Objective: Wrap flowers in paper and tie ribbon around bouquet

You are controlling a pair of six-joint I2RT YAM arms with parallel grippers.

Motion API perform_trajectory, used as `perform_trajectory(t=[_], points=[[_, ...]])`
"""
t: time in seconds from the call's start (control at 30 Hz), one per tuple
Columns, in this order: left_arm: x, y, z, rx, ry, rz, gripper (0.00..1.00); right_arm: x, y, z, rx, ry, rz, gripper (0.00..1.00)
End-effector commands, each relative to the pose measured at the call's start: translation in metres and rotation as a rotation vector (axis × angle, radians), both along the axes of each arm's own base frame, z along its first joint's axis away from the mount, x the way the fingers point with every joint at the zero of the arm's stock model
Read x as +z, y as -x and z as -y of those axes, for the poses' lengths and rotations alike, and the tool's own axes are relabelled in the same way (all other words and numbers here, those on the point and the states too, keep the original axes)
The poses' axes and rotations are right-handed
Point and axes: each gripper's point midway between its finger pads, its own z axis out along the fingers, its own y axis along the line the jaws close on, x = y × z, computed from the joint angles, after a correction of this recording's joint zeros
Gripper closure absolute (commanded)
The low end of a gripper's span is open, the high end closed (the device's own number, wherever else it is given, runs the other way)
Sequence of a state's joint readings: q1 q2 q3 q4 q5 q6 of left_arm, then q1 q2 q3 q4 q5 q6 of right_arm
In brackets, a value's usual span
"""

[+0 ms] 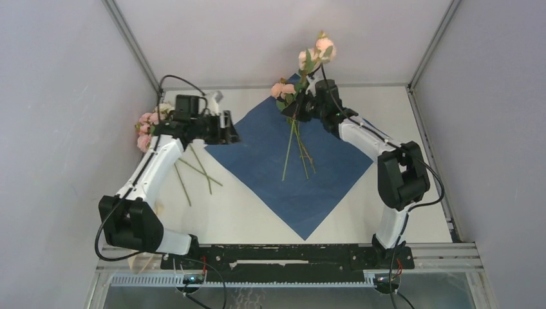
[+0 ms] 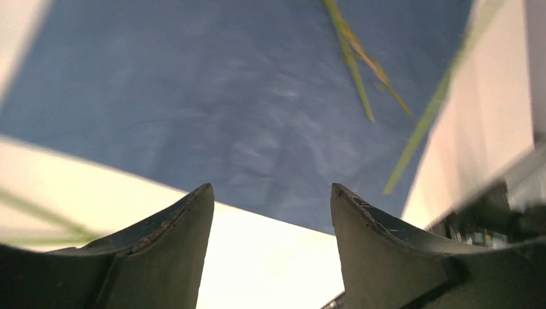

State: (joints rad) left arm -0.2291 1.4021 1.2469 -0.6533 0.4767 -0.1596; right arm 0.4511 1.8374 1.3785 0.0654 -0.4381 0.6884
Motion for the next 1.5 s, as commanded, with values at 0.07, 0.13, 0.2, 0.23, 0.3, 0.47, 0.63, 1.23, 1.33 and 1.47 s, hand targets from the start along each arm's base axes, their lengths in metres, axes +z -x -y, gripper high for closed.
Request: perform_trajectory(t=[0.07, 0.13, 0.2, 0.23, 0.3, 0.47, 0.63, 1.23, 1.33, 1.47], points=[[-0.013, -0.058, -0.114, 0.498, -0.109, 0.005, 0.29, -0.009, -0.032, 0.070, -0.057, 0.523, 0.103, 1.00], [-0.033, -0.066, -0.142, 0.604, -0.171, -0.036, 0.28, -0.021, -0.043, 0.080, -0.062, 0.633, 0.064, 1.00], [-0.051, -0.073, -0.163, 0.687, -0.205, -0.086, 0.28, -0.036, -0.052, 0.088, -0.065, 0.725, 0.026, 1.00], [-0.058, -0.077, -0.173, 0.726, -0.212, -0.109, 0.27, -0.044, -0.057, 0.090, -0.067, 0.767, 0.007, 0.92], [-0.079, -0.086, -0.189, 0.788, -0.229, -0.170, 0.27, -0.064, -0.066, 0.097, -0.092, 0.863, -0.037, 0.51], [-0.111, -0.106, -0.222, 0.882, -0.341, -0.234, 0.24, -0.063, -0.068, 0.102, -0.150, 0.976, -0.038, 0.24], [-0.137, -0.122, -0.241, 0.933, -0.410, -0.280, 0.24, -0.057, -0.051, 0.094, -0.123, 0.983, 0.013, 0.22], [-0.187, -0.156, -0.249, 0.871, -0.421, -0.459, 0.68, -0.056, 0.015, 0.085, -0.074, 0.957, 0.057, 0.24], [-0.186, -0.151, -0.236, 0.835, -0.334, -0.473, 0.95, -0.056, 0.019, 0.083, -0.067, 0.936, 0.050, 0.24], [-0.144, -0.148, -0.223, 0.850, -0.139, -0.400, 0.98, -0.047, 0.024, 0.079, -0.052, 0.912, 0.066, 0.24]])
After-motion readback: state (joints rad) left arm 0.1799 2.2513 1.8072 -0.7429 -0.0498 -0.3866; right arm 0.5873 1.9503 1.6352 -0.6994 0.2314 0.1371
